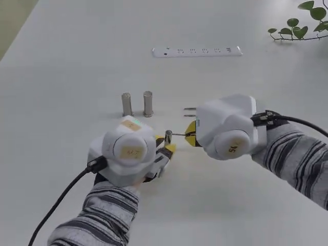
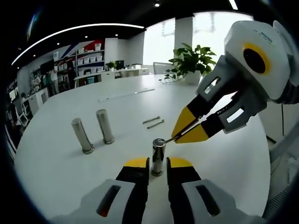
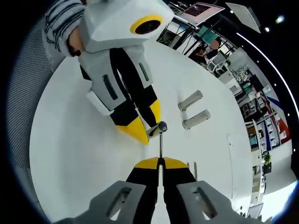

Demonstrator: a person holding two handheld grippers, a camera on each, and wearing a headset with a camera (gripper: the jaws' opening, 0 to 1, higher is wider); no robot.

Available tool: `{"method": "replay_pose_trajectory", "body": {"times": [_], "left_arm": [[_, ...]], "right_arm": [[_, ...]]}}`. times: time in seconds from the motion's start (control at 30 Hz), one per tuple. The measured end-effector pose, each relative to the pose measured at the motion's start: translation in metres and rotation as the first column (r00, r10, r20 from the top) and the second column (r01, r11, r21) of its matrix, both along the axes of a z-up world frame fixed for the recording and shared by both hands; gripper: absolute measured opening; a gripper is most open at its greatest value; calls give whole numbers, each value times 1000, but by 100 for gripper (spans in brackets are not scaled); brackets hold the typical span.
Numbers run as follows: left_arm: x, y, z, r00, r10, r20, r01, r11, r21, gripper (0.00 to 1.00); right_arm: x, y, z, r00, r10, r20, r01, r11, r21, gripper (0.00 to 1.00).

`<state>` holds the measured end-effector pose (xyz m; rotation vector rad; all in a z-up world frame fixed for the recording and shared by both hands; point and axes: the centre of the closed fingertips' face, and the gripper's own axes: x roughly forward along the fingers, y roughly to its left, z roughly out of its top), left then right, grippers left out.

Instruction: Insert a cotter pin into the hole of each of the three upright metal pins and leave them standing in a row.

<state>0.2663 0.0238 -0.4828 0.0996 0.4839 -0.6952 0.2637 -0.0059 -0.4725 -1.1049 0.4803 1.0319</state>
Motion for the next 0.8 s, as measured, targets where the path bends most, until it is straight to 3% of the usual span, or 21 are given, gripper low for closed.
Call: {"method": "replay_pose_trajectory", "body": {"times": [0.23,0.33,0.6,0.8], "left_arm": [[2,-1,-4,1000,19,-15,-19,1000,-11,6],[3,-1,-4,1000,22,-13,-22,1000,-11,6],[3,-3,-6,999,-31,37,30,999,30,5],[3,-4,-6,998,-43,48,42,999,32,5]], "right_arm": [[1,6,2,1000,8,3,-8,1000,-7,0],[1,7,3,999,28,23,-27,999,-37,0],[1,6,6,998,56,28,-55,997,-54,0],[-2,13,9,997,74,22,-73,997,-39,0]]}}
